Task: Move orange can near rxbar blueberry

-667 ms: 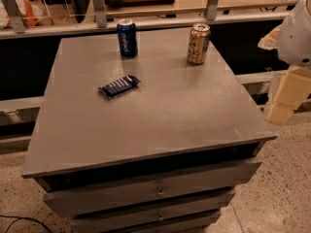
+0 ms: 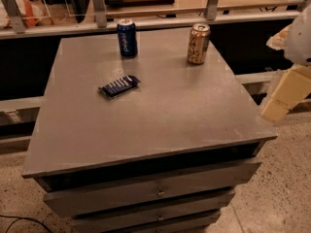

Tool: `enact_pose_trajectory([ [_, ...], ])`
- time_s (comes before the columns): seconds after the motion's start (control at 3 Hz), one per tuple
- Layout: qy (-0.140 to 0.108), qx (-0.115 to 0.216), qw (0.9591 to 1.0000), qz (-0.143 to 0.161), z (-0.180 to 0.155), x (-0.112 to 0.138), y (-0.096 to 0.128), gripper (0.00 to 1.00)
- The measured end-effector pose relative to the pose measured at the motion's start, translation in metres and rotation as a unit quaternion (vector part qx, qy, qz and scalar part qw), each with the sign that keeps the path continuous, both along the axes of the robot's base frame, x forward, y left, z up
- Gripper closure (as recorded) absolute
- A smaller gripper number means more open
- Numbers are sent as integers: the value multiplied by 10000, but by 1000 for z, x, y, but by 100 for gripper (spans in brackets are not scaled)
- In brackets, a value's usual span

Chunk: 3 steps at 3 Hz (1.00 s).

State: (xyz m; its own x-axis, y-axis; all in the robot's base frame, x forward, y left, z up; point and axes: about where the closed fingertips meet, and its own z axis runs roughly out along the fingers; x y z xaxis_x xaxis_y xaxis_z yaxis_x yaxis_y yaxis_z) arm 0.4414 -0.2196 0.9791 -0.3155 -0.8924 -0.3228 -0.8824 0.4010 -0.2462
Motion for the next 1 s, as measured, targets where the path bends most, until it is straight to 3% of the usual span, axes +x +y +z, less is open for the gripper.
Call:
enact_pose_trajectory([
  [0.33,-136,1029,9909,-859,-23,-5,-16,0],
  [0.67,-337,2004,9701,-1329,-60,-4,-33,0],
  [1.0,-1020,2893,9428,-1304,-72,33,-42,0],
])
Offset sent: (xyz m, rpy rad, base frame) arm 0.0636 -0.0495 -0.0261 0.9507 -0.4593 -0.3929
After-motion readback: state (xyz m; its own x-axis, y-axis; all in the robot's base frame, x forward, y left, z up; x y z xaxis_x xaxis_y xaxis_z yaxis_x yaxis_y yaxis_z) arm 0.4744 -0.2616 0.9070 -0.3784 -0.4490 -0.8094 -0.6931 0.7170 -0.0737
